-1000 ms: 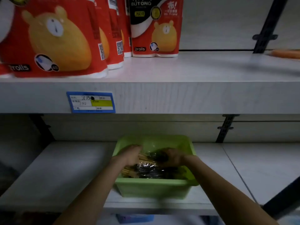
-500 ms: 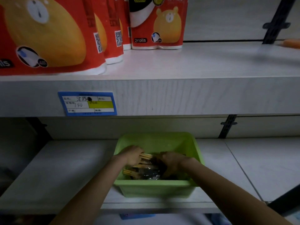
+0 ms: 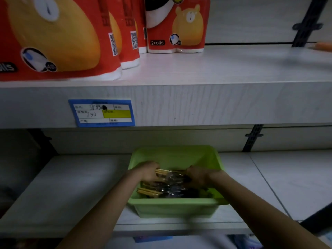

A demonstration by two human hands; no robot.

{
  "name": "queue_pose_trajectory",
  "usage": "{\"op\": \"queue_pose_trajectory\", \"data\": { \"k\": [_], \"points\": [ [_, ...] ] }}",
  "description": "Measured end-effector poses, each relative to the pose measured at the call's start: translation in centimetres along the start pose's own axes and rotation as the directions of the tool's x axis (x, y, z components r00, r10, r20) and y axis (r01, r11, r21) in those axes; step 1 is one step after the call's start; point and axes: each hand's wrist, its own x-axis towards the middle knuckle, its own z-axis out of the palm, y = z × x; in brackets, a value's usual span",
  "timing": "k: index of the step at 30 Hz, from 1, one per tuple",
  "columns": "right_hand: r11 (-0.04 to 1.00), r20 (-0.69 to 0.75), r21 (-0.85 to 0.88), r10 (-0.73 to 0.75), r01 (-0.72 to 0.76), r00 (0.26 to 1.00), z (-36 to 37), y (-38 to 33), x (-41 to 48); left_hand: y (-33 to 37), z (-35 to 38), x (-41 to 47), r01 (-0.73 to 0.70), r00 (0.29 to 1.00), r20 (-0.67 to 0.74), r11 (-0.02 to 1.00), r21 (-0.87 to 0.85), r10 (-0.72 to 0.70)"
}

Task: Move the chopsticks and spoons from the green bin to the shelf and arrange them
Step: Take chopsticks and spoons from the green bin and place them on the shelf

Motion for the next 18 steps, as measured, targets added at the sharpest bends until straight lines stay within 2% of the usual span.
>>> {"op": "queue_pose_trajectory", "data": {
  "k": [5, 10, 13, 18],
  "points": [
    [0.997, -0.015, 0.059, 0.041, -0.040, 0.999, -1.0, 0.4, -0.7, -0.1, -0.4, 0.3, 0.021, 1.000, 0.021, 0.999, -0.046, -0.020],
    [0.996, -0.003, 0.086, 0.013, -0.013, 1.000, -2.0, 0.3, -1.5, 0.1, -0.9, 0.5, 0.000, 0.995, 0.103, 0.996, -0.087, 0.009],
    [0.997, -0.016, 0.073, -0.011, 0.012, 1.000, -3.0, -0.1, -2.3, 0.1, -1.4, 0.4, 0.015, 0.990, 0.143, 0.990, -0.142, 0.006],
    [0.999, 0.006, 0.013, -0.031, 0.031, 1.000, -4.5, -0.5, -3.5, -0.2, -1.6, 0.7, 0.022, 0.978, 0.209, 0.990, -0.143, 0.009]
  ]
}}
